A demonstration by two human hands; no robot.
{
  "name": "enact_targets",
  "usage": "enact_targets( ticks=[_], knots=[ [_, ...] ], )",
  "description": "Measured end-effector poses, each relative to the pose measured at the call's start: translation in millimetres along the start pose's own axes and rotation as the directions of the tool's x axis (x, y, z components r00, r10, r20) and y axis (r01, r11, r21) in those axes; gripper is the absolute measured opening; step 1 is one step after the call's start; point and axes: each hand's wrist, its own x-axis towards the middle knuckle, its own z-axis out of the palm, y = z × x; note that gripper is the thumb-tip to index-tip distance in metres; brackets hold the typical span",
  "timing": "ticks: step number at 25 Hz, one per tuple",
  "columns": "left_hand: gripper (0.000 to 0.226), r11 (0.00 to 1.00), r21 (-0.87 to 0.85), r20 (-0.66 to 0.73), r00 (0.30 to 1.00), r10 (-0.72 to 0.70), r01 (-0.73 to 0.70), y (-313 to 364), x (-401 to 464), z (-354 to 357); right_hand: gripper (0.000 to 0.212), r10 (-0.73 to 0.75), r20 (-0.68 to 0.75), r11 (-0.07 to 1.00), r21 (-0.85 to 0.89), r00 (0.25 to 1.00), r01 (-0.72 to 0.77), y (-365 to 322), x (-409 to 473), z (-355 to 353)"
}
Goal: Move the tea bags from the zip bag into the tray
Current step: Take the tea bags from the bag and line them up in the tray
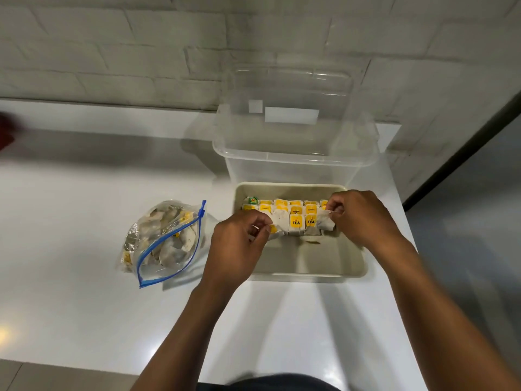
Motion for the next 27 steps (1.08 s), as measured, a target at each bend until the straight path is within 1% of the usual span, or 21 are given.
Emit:
enact_targets(
  ticks=[4, 8, 11, 14, 15, 20, 23, 27],
  knots=[
    [0.012, 0.994, 0.093, 0.081, 0.996, 0.045, -0.052, -1.9, 7.6, 8.0, 0.018, -0.002, 0.034, 0.999, -0.048, 0.999, 0.004, 2.1, 2.7, 9.1],
    [0.012, 0.982, 0.185, 0.143, 0.99, 0.011, -0.038, -6.6, 11.8, 9.8, 0.023, 0.023, 0.119, 0.989, -0.146, 0.993, -0.005, 11.3, 2.0, 3.9],
    [0.014, 0.978, 0.206, 0.183, 0.983, -0.029, -0.009, -10.3, 11.5, 12.0, 0.025, 0.055, 0.133, 0.989, -0.146, 0.99, -0.035, 13.1, 4.9, 0.0],
    [0.016, 0.978, 0.21, 0.207, 0.977, -0.053, 0.009, -10.5, 11.3, 15.2, 0.016, 0.074, 0.116, 0.983, -0.177, 0.99, -0.053, 6.3, 4.0, 4.5],
    [0.017, 0.978, 0.208, 0.208, 0.976, -0.058, 0.014, -10.7, 11.2, 15.4, 0.015, 0.079, 0.108, 0.98, -0.193, 0.991, -0.057, 3.9, 2.4, 5.6],
    [0.016, 0.982, 0.188, 0.212, 0.975, -0.063, 0.023, -13.3, 6.6, 6.0, 0.016, 0.077, 0.143, 0.96, -0.279, 0.987, -0.035, 2.8, -3.7, 4.8],
    [0.014, 0.979, 0.204, 0.222, 0.974, -0.05, 0.004, -10.2, 0.0, 1.2, 0.016, 0.057, 0.082, 0.926, -0.377, 0.995, -0.022, 2.6, 0.1, 9.1],
    [0.013, 0.971, 0.24, 0.198, 0.979, -0.056, 0.007, -9.7, -4.6, -2.2, 0.025, 0.036, 0.007, 0.852, -0.522, 0.999, -0.027, -3.2, 8.3, 22.2]
  ],
)
